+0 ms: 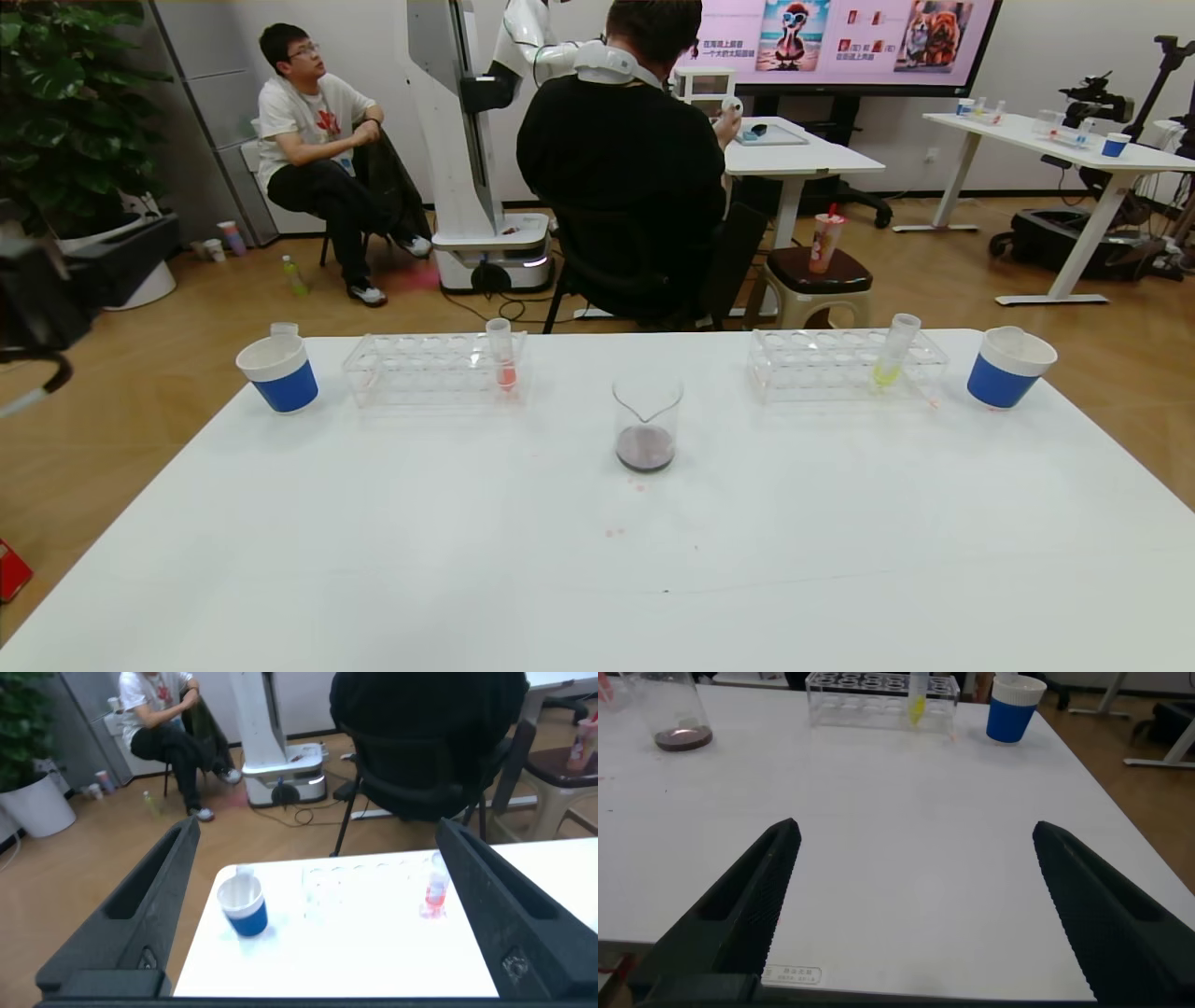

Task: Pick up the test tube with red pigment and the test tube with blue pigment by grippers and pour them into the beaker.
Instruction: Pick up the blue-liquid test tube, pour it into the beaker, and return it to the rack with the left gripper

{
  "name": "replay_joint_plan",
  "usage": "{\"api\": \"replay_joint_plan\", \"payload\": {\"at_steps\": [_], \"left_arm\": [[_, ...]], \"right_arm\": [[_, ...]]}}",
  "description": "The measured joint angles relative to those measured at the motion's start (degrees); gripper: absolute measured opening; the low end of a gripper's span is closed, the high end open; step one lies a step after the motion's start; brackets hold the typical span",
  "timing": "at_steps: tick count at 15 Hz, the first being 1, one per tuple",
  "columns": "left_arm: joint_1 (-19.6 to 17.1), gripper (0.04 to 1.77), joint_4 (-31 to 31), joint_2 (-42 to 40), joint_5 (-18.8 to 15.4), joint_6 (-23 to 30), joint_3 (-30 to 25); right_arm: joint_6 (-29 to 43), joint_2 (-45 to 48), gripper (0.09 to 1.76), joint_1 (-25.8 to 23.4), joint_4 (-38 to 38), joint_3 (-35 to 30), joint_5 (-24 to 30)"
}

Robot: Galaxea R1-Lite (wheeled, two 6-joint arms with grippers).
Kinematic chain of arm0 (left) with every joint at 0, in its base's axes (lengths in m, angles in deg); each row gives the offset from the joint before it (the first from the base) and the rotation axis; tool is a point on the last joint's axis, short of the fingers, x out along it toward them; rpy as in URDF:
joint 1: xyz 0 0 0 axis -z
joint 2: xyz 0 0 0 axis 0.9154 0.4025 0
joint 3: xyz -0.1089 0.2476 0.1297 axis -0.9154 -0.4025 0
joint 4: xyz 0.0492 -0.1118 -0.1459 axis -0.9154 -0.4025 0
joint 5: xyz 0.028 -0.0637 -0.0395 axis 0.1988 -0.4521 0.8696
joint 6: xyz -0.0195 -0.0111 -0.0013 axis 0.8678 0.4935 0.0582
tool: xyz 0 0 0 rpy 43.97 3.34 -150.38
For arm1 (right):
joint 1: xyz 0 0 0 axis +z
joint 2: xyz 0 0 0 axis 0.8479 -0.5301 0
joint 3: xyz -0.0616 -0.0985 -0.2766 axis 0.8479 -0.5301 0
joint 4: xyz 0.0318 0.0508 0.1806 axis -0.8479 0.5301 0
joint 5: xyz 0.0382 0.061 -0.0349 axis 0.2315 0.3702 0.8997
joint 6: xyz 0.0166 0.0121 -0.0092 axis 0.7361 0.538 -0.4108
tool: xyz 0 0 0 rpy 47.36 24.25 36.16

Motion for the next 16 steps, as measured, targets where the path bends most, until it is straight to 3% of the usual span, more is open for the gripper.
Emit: {"api": "replay_joint_plan", "payload": {"at_steps": [4, 11, 13, 16], "left_arm": [[-2.7, 1.75, -14.5, -18.6, -0.8, 0.1, -1.7], [-0.9, 1.75, -31.0, -49.9, -7.3, 0.3, -7.8], [-0.7, 1.75, -32.6, -57.4, -9.3, 0.1, -12.5], [-0.5, 1.75, -30.5, -62.3, -9.3, 1.9, -23.7]], "right_arm": [[0.0, 0.0, 1.74, 0.0, 0.0, 0.0, 0.0], [0.0, 0.0, 1.74, 0.0, 0.0, 0.0, 0.0], [0.0, 0.0, 1.74, 0.0, 0.0, 0.0, 0.0], [0.0, 0.0, 1.74, 0.0, 0.0, 0.0, 0.0]]}}
